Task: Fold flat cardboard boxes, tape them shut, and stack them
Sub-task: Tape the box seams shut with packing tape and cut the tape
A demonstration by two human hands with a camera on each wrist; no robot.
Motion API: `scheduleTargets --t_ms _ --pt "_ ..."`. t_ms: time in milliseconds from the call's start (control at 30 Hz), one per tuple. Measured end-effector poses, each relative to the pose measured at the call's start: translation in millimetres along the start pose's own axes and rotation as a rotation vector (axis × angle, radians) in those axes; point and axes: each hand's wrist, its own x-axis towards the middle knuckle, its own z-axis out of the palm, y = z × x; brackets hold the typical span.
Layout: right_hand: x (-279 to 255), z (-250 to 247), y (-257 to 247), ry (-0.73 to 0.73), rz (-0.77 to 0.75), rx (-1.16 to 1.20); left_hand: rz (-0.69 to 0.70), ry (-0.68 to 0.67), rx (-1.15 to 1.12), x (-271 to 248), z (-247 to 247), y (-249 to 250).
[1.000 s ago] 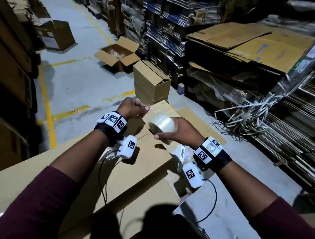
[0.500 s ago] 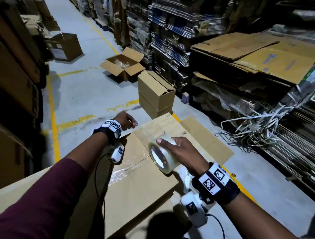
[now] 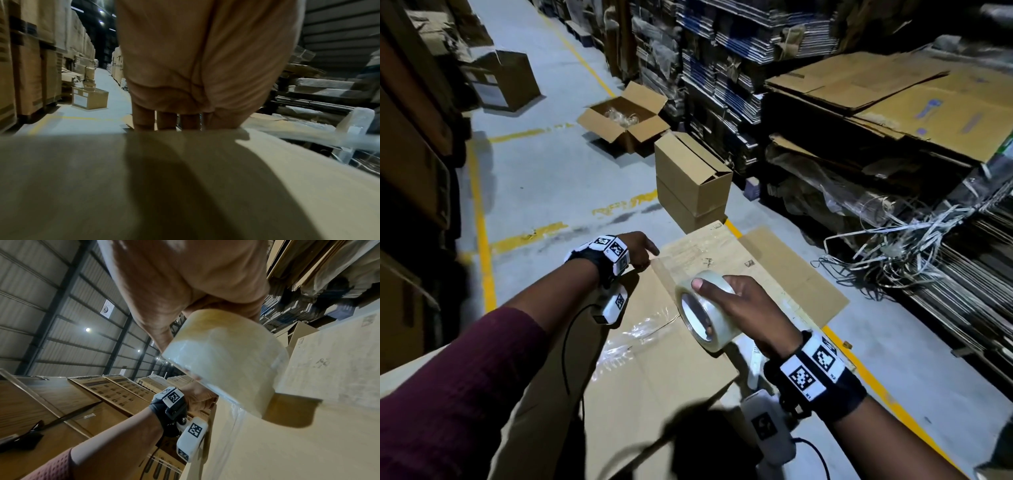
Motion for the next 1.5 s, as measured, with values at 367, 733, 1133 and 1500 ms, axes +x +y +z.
scheduleTargets --t_ms 367,733,1133,1500 --pt "-7.1 -3.6 1.8 0.026 -0.007 0.012 -0.034 0.201 -0.253 -11.2 2.6 -7.4" --pt "-21.7 -19.4 10.3 0.043 0.050 -0.073 -0.086 0.333 -0.365 -28.5 38.0 -10.1" --pt "-94.2 -47.0 75.7 -0.003 0.179 -0.229 -0.108 0.257 -0.391 -32.8 30.0 -4.2" --pt "-94.8 -29.8 112.8 0.057 0.194 -0.158 -0.100 0.283 -0.497 -36.7 38.1 -7.2"
